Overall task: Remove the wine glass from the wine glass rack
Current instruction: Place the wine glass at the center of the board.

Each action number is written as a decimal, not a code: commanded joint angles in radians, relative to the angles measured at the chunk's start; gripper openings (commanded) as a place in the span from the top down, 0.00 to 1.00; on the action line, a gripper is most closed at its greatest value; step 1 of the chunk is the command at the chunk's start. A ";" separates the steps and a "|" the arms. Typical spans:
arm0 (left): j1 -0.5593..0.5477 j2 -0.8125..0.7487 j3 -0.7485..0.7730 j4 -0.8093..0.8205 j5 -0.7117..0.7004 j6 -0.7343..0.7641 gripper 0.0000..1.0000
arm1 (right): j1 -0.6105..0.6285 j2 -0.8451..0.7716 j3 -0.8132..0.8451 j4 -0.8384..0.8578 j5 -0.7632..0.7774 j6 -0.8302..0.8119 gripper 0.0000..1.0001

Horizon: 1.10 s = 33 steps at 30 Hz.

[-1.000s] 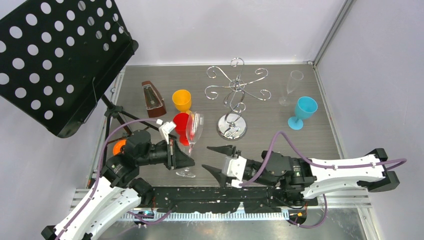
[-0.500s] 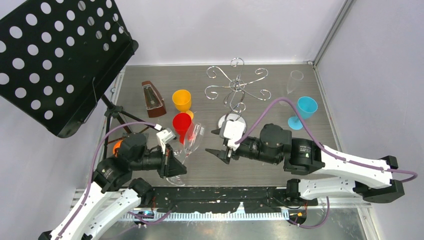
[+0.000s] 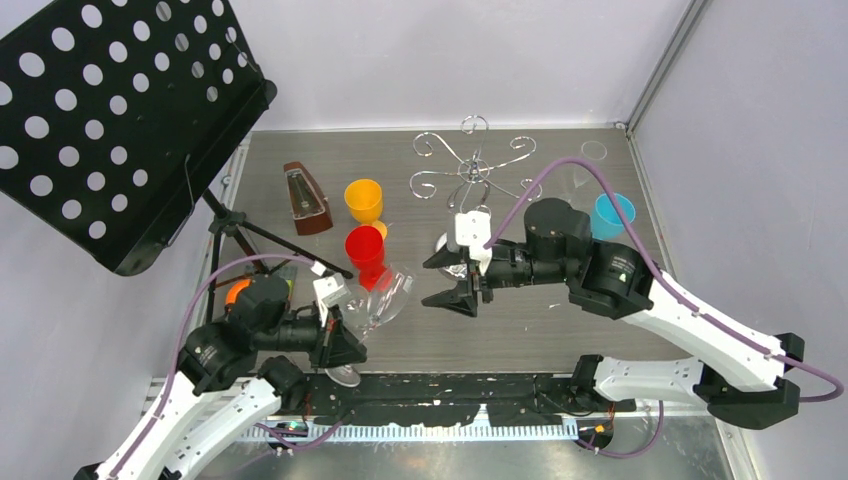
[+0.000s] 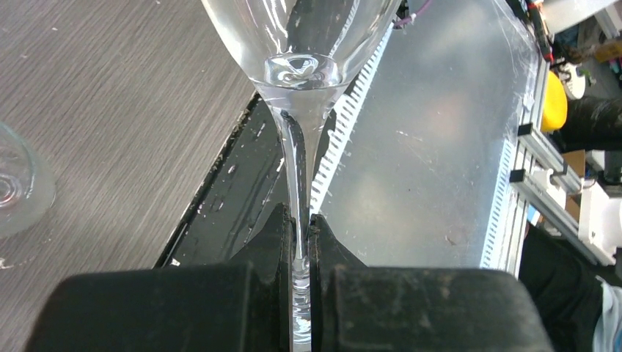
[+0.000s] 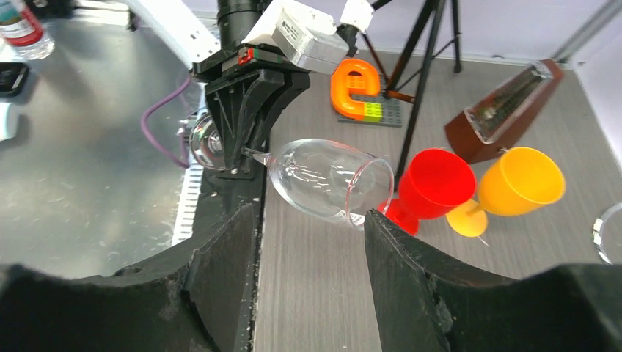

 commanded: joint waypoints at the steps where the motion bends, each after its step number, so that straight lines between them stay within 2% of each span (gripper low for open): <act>1: -0.056 -0.043 0.055 0.046 0.028 0.047 1.00 | -0.028 0.047 0.065 -0.048 -0.179 -0.014 0.37; 8: -0.153 -0.122 0.060 0.038 -0.002 0.064 1.00 | -0.055 0.100 0.101 -0.057 -0.261 -0.026 0.37; 20: -0.177 -0.148 0.055 0.039 0.001 0.062 1.00 | -0.060 0.131 0.115 -0.065 -0.418 -0.041 0.38; 33: -0.179 -0.146 0.055 0.039 -0.007 0.060 1.00 | -0.060 0.183 0.119 -0.020 -0.469 -0.017 0.41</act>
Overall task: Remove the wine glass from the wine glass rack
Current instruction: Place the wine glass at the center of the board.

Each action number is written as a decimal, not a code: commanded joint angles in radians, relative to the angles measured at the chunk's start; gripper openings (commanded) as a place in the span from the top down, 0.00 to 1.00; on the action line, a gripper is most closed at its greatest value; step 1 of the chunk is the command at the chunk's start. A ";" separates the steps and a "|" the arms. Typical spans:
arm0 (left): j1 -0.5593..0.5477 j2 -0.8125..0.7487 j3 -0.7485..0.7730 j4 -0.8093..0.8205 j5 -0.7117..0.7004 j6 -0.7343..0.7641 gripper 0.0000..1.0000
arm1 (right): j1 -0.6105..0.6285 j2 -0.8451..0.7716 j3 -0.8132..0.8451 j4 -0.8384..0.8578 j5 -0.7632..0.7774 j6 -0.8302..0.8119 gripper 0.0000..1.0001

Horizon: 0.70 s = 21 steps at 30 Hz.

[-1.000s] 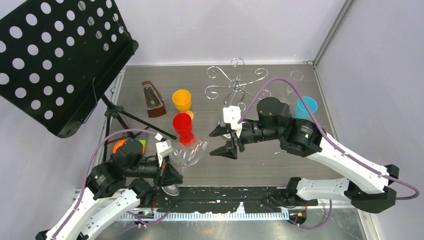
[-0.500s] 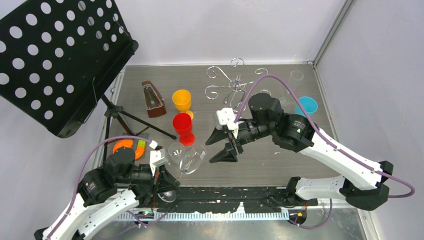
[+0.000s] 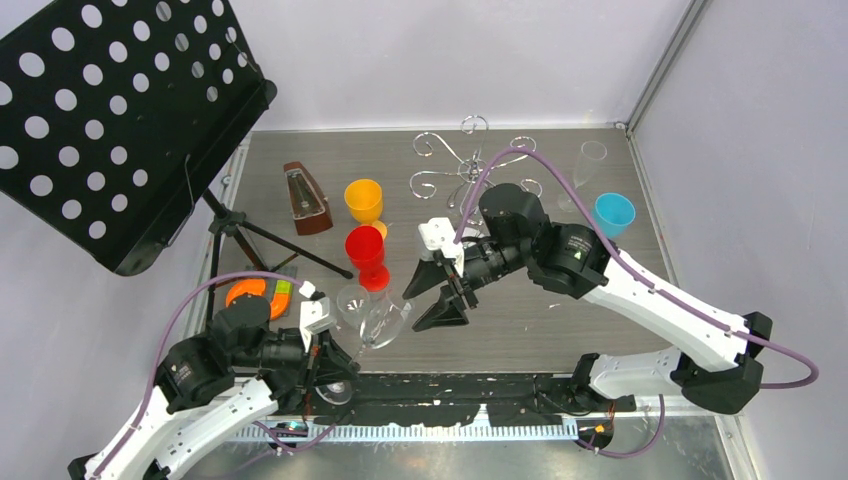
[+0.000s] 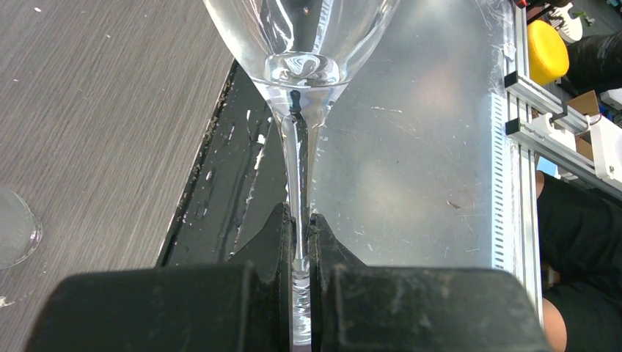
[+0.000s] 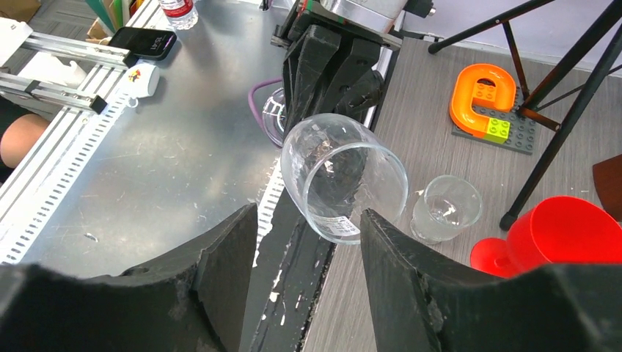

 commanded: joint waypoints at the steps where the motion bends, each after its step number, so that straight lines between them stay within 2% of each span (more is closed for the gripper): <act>1: -0.004 -0.001 0.042 0.054 0.011 0.015 1.00 | -0.002 0.009 0.044 0.053 -0.054 0.013 0.41; 6: -0.004 0.005 0.040 0.055 0.007 0.015 1.00 | -0.003 0.026 0.046 0.061 -0.097 0.016 0.44; 21: -0.004 0.008 0.042 0.055 0.004 0.014 1.00 | -0.001 0.055 0.047 0.064 -0.148 0.017 0.68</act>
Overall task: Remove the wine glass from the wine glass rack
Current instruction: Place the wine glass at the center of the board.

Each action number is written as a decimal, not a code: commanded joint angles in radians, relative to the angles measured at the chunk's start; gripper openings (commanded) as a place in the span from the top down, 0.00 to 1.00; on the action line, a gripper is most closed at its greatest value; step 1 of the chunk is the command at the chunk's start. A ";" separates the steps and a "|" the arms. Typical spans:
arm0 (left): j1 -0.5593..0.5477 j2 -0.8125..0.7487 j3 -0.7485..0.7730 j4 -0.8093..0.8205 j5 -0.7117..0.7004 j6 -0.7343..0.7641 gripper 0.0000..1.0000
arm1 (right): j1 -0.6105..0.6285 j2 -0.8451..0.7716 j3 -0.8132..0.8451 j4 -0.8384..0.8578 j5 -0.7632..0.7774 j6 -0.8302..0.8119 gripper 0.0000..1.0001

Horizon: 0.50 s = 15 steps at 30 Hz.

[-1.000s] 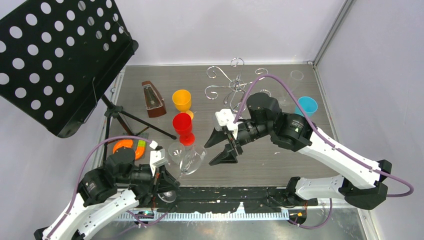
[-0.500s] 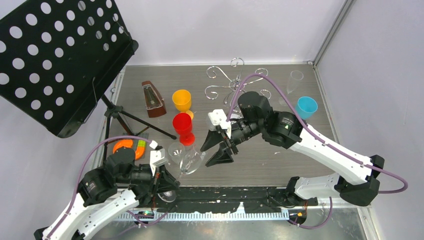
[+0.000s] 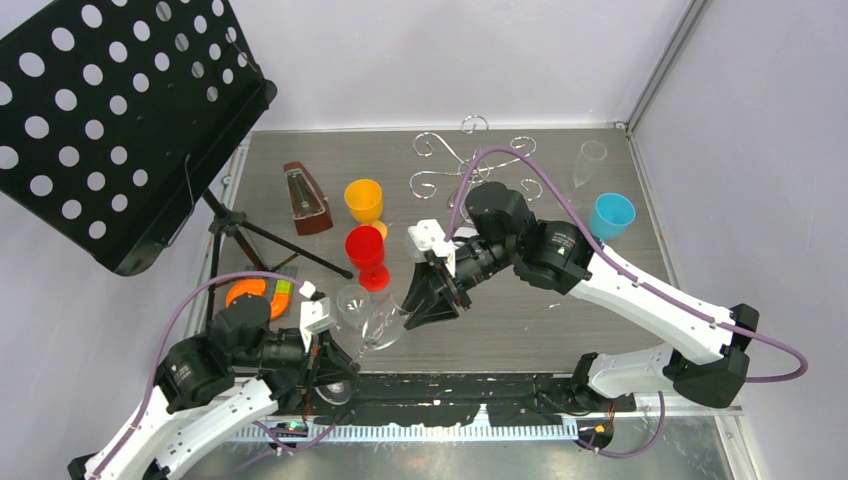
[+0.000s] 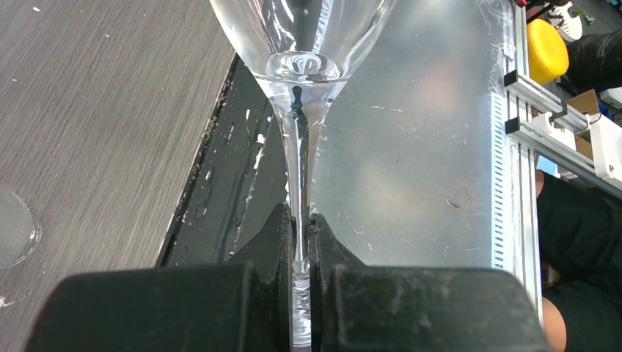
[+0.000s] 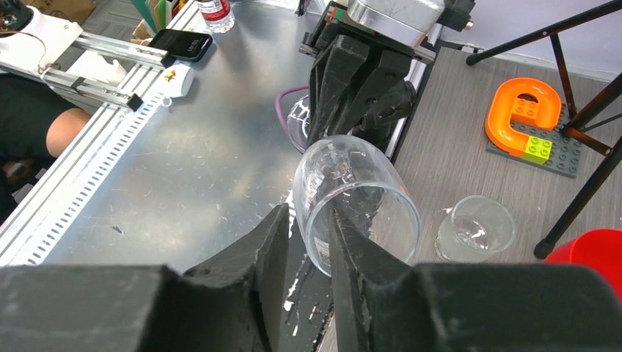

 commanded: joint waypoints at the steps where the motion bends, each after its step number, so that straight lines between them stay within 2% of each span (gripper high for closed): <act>1: -0.004 0.008 0.043 0.055 0.004 0.014 1.00 | -0.001 0.001 0.043 0.030 -0.048 0.008 0.69; 10: -0.004 0.016 0.048 0.053 -0.003 0.013 1.00 | -0.001 0.018 0.037 0.038 -0.077 0.016 0.76; 15: -0.004 0.017 0.048 0.053 -0.013 0.011 1.00 | 0.005 0.025 0.031 0.038 -0.084 0.016 0.93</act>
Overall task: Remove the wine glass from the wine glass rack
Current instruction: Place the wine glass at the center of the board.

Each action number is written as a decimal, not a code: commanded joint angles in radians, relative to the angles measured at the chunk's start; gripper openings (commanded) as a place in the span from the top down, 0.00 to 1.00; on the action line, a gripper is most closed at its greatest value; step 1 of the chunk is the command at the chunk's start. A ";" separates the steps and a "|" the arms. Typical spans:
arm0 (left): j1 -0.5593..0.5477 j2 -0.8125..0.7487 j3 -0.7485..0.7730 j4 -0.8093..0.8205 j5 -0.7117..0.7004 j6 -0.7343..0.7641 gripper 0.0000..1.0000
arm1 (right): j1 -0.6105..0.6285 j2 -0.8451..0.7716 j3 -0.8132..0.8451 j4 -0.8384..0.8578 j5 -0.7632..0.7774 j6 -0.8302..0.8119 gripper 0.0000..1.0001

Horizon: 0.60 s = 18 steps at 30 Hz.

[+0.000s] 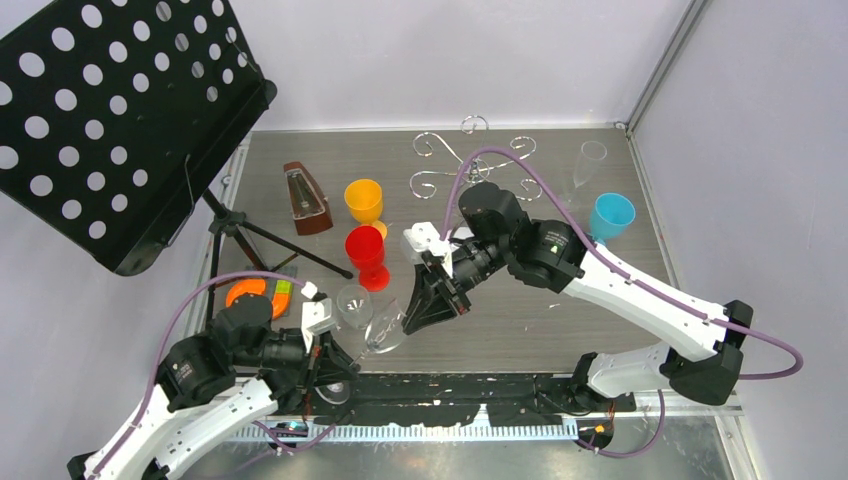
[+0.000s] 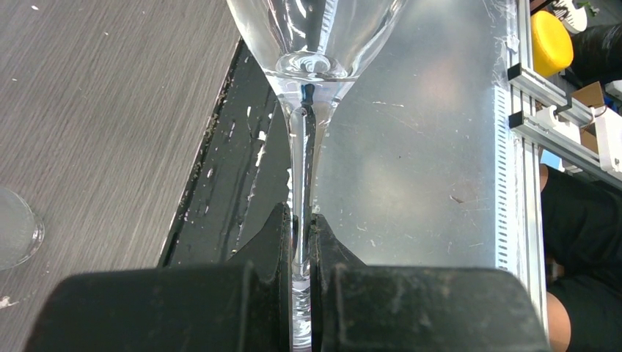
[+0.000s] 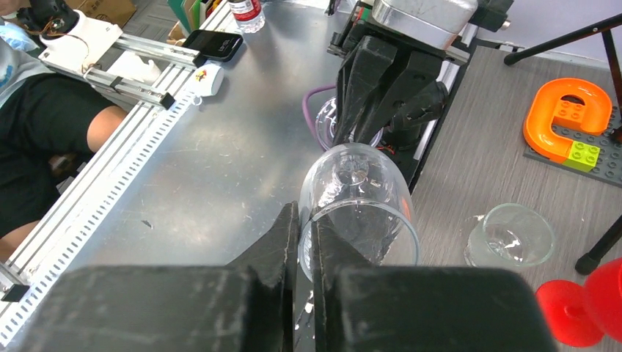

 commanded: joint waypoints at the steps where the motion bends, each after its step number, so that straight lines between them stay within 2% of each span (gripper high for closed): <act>1: -0.002 0.009 0.048 0.057 -0.014 0.003 1.00 | 0.006 0.002 0.030 0.039 -0.021 0.002 0.94; 3: -0.002 0.009 0.048 0.057 -0.017 0.002 1.00 | 0.006 -0.002 0.025 0.043 -0.018 0.003 0.94; 4: -0.002 0.011 0.049 0.055 -0.021 0.001 0.95 | 0.007 -0.004 0.021 0.046 -0.017 0.005 0.94; 8: -0.002 0.015 0.048 0.053 -0.034 -0.004 0.74 | 0.009 -0.011 0.004 0.064 -0.014 0.013 0.94; 11: -0.002 0.019 0.049 0.054 -0.037 -0.009 0.51 | 0.010 -0.025 -0.008 0.076 -0.009 0.020 0.94; 13: -0.002 0.019 0.052 0.051 -0.044 -0.011 0.40 | 0.010 -0.035 -0.014 0.078 -0.003 0.024 0.94; 18: -0.002 0.022 0.072 0.035 -0.073 -0.007 0.29 | 0.010 -0.058 0.001 0.009 0.030 0.012 0.94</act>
